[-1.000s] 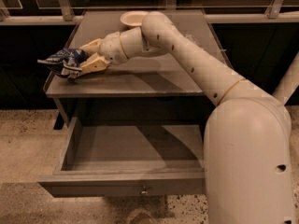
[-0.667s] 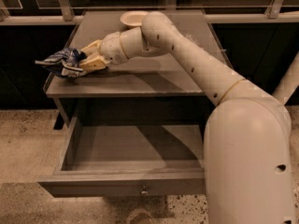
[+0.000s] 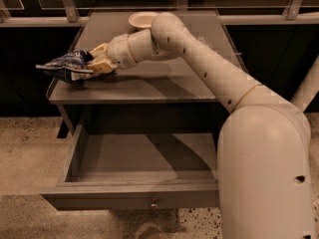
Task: Place blue chip bag into top drawer
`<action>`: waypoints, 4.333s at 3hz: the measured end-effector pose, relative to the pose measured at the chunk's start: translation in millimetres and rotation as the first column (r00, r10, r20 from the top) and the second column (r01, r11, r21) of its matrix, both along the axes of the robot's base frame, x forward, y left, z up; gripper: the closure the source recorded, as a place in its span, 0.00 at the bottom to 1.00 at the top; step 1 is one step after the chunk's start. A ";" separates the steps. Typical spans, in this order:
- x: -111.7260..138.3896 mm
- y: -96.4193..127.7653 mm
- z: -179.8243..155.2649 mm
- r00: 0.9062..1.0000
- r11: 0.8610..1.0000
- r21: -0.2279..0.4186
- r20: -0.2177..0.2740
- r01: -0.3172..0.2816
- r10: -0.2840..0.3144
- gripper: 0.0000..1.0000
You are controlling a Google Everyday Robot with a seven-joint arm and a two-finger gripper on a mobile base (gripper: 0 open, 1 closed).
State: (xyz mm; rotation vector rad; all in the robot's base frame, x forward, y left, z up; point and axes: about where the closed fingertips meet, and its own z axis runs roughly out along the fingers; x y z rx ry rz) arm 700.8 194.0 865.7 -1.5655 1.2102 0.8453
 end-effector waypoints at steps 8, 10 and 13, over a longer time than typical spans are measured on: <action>-209.9 -149.4 -13.3 0.962 0.963 0.043 0.039 0.267 -0.269 1.00; -218.8 -143.8 -62.5 0.926 0.928 0.036 -0.092 0.370 -0.365 1.00; -201.1 -156.8 -155.5 0.848 0.877 0.052 -0.290 0.477 -0.444 1.00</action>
Offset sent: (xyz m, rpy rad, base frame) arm -0.0625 -0.0870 0.0043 0.0734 -0.0519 0.1532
